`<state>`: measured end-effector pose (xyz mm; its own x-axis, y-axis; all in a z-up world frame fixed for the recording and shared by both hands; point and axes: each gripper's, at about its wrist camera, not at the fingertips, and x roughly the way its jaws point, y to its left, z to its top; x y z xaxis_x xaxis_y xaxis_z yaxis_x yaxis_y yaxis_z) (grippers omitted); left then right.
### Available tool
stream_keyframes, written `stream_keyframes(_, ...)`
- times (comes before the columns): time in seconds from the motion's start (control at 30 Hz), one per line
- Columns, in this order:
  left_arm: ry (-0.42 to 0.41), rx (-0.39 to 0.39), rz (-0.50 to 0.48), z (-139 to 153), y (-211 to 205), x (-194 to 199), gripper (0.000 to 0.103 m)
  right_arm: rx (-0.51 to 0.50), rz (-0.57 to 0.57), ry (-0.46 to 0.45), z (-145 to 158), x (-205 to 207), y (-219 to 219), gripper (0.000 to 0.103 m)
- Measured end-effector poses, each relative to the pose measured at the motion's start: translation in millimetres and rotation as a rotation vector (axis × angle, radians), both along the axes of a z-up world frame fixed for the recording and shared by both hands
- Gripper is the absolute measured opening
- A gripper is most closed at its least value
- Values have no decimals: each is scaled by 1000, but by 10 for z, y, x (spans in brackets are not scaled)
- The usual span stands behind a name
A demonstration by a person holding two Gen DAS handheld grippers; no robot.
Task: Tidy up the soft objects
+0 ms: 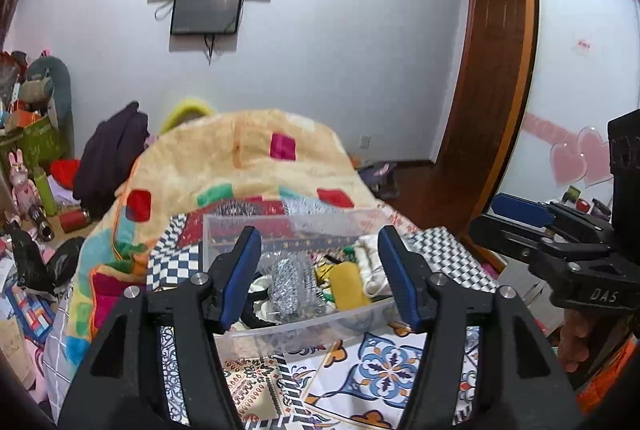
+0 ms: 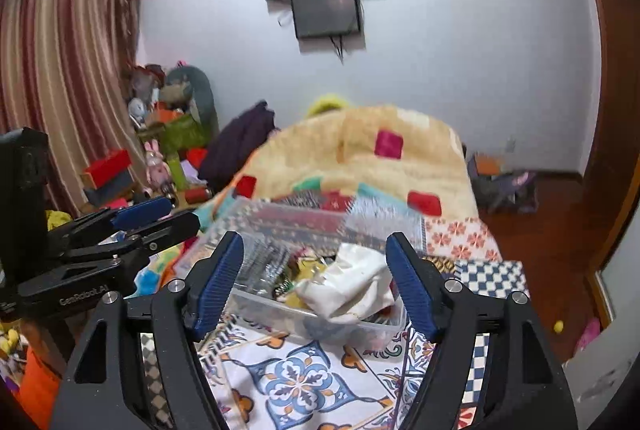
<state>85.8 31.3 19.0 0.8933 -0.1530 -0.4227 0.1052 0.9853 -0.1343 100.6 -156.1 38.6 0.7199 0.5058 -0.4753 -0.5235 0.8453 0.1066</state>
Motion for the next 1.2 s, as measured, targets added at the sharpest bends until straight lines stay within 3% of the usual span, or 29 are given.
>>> stream_keyframes(0.17, -50, 1, -8, 157, -70, -236, 66, 21, 0, -56, 122, -242, -71, 78)
stream_keyframes(0.37, -105, 16, 13, 215, -140, -484, 89, 40, -10, -100, 126, -374, -114, 85)
stream_keyframes(0.73, -104, 54, 22, 110, -202, -536, 96, 75, -15, -109, 5, -440, -178, 93)
stream_keyframes(1.2, -115, 64, 40, 81, -196, -571, 99, 78, -4, -117, -25, -505, -172, 94)
